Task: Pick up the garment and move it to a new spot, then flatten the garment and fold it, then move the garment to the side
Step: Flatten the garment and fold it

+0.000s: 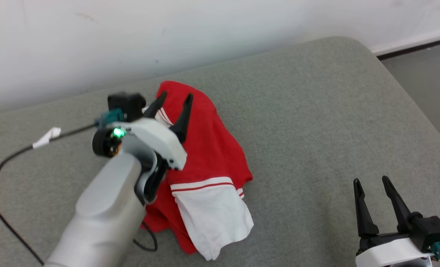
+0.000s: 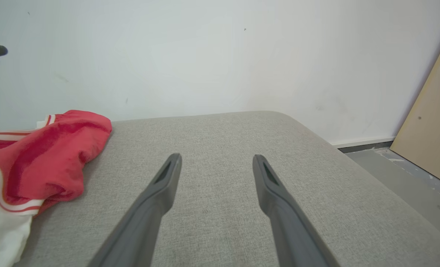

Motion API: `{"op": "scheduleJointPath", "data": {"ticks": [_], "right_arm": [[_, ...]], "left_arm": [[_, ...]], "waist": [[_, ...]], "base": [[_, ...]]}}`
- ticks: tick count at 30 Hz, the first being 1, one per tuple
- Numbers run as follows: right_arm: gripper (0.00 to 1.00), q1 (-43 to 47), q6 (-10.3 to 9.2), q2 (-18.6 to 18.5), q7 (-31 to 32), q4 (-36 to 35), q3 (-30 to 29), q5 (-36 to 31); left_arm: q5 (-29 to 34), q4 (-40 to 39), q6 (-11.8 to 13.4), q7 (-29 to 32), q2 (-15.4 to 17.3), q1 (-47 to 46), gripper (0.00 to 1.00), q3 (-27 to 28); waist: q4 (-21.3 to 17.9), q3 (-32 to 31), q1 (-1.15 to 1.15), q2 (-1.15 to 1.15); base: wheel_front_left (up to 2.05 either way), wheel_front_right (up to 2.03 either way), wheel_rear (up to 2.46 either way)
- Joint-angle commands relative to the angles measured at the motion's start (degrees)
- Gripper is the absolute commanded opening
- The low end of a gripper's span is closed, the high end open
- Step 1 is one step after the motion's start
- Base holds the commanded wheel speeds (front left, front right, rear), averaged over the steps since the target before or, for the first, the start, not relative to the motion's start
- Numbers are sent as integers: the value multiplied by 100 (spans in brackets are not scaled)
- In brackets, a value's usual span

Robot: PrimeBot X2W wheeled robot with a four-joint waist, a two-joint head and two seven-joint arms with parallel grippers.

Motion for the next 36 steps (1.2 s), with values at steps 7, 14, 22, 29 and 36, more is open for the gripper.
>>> {"op": "scheduleJointPath", "data": {"ticks": [7, 14, 22, 29, 36], "right_arm": [[100, 247, -12, -119, -1, 19, -119, -118], [100, 339, -12, -195, -1, 36, -91, -134], [100, 544, -13, -290, -1, 47, -116, -127], [100, 490, -13, -342, -1, 50, -27, -120], [100, 435, -12, -288, -1, 72, 105, -97]], "left_arm": [[-110, -509, 101, -313, 144, 1074, 100, -62], [-175, -1148, 322, -369, 271, 1839, 100, -50], [-20, -1845, 633, -577, 494, 2478, 100, -22], [-140, -2062, 628, -271, 394, 2619, 100, -201], [-316, -1943, 581, 50, 205, 2537, 100, -291]], "waist": [[367, -416, 0, 0], [503, -581, 0, 0], [688, -778, 0, 0], [755, -798, 0, 0], [652, -700, 0, 0]], "base": [[0, 0, 0], [0, 0, 0], [0, 0, 0], [0, 0, 0], [0, 0, 0]]}}
